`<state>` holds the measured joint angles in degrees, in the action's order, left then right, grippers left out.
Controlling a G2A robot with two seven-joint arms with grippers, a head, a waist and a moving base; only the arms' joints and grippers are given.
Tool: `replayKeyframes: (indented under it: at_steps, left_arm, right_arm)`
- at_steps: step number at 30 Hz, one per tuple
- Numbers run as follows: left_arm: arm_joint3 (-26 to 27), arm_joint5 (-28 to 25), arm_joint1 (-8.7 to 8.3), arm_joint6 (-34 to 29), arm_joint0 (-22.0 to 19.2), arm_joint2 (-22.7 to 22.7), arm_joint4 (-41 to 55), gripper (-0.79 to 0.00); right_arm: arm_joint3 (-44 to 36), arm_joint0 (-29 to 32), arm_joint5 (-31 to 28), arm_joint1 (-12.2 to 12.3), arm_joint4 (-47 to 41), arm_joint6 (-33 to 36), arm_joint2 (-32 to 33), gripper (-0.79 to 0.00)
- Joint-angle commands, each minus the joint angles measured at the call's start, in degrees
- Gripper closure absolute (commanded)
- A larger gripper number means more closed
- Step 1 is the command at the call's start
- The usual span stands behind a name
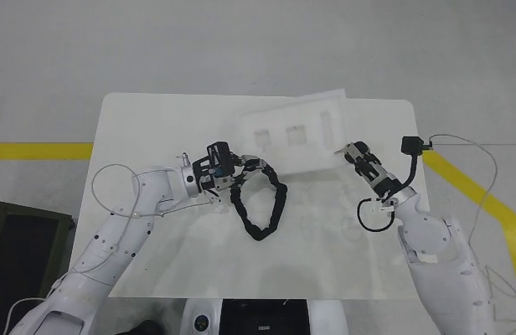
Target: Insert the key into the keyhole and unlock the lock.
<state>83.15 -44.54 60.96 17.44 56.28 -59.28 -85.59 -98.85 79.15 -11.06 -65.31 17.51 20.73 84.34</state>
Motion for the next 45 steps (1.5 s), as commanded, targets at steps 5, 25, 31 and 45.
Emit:
replayKeyframes:
  at_steps: [5,25,31,45]
  left_arm:
    - [-0.11,0.27,0.19,0.06,-0.23,0.31,0.12,0.0]
    - [-0.89,-0.99,0.69,-0.43,-1.61,1.31,0.05,0.0]
    - [-1.13,-0.66,0.87,-0.53,-2.23,1.52,-0.17,0.0]
    - [-0.02,7.18,0.74,11.39,-0.84,1.48,-8.5,0.0]
  right_arm:
    - [-1.0,-0.09,-0.14,0.25,6.74,-0.79,0.17,0.0]
    - [-4.52,-4.85,-9.9,1.75,67.14,-14.4,-7.83,0.0]
    - [-3.02,-3.54,-5.08,0.89,51.88,-13.2,-6.34,0.0]
    - [-8.18,-0.21,-7.75,-0.18,21.57,-11.34,-5.24,0.0]
